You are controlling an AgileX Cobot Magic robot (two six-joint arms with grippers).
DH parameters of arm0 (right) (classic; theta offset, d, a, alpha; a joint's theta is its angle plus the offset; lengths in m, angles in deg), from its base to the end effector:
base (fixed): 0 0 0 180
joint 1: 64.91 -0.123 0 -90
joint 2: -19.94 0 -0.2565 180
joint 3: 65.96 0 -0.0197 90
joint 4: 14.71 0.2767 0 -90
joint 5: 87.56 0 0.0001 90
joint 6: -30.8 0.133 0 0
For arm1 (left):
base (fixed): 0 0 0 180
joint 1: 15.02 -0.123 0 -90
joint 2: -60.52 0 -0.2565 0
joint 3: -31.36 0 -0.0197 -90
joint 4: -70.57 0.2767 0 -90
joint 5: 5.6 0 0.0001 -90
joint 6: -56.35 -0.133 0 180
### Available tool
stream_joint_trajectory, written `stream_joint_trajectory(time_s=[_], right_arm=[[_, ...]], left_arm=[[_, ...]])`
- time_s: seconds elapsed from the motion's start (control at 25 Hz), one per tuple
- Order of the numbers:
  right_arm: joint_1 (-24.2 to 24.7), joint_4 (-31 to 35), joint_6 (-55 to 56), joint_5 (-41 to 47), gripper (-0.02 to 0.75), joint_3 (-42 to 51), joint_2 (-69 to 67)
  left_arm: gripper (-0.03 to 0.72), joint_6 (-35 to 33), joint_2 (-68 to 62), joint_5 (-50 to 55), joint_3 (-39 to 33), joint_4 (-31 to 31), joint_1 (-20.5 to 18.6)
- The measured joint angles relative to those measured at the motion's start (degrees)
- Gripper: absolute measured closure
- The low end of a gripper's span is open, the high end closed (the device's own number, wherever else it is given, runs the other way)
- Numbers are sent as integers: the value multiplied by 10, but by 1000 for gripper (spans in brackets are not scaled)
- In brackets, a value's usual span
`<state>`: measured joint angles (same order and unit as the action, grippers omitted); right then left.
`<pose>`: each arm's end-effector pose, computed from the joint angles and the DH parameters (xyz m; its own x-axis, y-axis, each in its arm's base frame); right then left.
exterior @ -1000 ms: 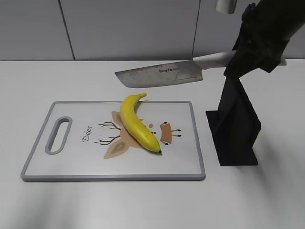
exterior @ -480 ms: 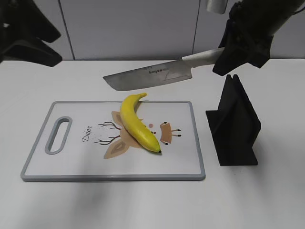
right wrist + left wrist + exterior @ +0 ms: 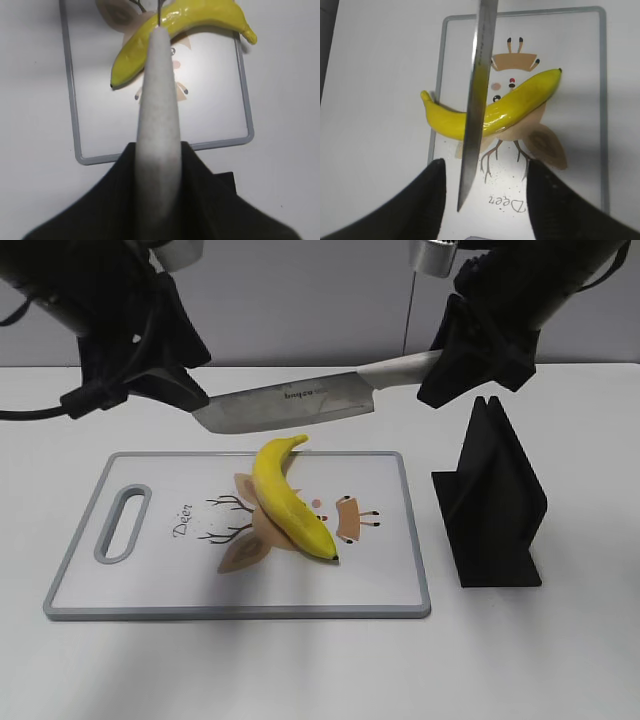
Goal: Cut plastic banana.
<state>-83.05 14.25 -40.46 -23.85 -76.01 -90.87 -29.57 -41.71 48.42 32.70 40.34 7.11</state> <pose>0.3668 0.1810 0.2169 -0.1358 -0.8439 -0.5190 -0.9809 0.1881 -0.0492 0.3398 -0.1967 0.2346 0.1701 0.8384 -0.5177 0.9509 -0.0018 0.3095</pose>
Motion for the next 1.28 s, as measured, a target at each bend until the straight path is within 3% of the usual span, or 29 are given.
stream_joint_trajectory(time_s=[0.24, 0.56, 0.76, 0.88, 0.92, 1.0, 1.28], right_arm=[[0, 54, -45, -1, 556, 0, -9], [0, 60, -62, -4, 556, 0, -9], [0, 60, -63, -11, 556, 0, -9], [0, 60, -63, -19, 556, 0, -9], [0, 60, -64, -22, 556, 0, -9], [0, 56, -71, -25, 556, 0, -9], [0, 57, -76, -29, 556, -1, -48]], left_arm=[[183, -6, -27, -42, 0, 9, 0], [212, -7, -50, -51, 0, 25, 1], [384, -7, -50, -53, 1, 26, 1], [596, -7, -51, -47, 1, 32, 1], [633, -7, -51, -43, 1, 35, 1], [670, -7, -51, -36, 1, 39, 1], [686, -7, -54, -29, 1, 53, 1]])
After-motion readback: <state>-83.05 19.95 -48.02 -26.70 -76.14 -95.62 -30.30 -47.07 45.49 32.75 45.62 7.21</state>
